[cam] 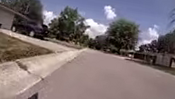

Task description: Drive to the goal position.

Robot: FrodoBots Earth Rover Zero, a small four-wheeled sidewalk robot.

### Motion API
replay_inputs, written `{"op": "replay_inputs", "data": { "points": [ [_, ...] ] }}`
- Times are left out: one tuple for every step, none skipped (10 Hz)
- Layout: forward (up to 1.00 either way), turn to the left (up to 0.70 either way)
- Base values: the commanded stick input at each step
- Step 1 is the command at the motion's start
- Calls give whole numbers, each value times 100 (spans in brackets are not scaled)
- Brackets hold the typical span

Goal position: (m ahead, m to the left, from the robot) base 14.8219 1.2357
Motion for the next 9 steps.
{"op": "replay_inputs", "data": {
  "points": [
    [100, 0],
    [100, 0],
    [100, 0],
    [100, 0],
    [100, 0],
    [100, 0],
    [100, 0],
    [100, 0],
    [100, 0]
  ]
}}
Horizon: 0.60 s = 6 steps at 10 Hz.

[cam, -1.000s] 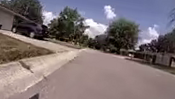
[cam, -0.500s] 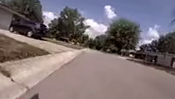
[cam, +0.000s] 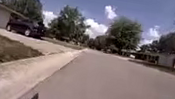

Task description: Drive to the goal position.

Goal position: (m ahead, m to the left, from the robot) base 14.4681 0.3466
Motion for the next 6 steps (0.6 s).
{"op": "replay_inputs", "data": {
  "points": [
    [100, 0],
    [100, 0],
    [100, 0],
    [100, 0],
    [100, 0],
    [100, 0]
  ]
}}
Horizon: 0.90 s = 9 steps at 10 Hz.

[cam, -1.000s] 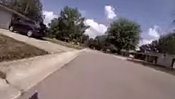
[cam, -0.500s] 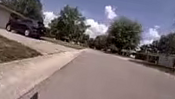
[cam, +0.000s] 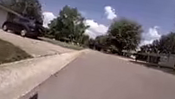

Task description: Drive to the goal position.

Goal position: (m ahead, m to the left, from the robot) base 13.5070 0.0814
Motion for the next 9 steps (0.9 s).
{"op": "replay_inputs", "data": {
  "points": [
    [100, 0],
    [100, 0],
    [100, 0],
    [100, 0],
    [100, 0],
    [100, 0],
    [100, 0],
    [100, 0],
    [100, 0]
  ]
}}
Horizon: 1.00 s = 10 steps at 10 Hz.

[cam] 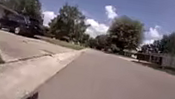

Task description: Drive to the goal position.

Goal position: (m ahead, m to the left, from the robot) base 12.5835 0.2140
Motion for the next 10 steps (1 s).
{"op": "replay_inputs", "data": {
  "points": [
    [100, 0],
    [100, 0],
    [100, 0],
    [100, 0],
    [100, 0],
    [100, 0],
    [100, 0],
    [100, 0],
    [100, 0],
    [100, 0]
  ]
}}
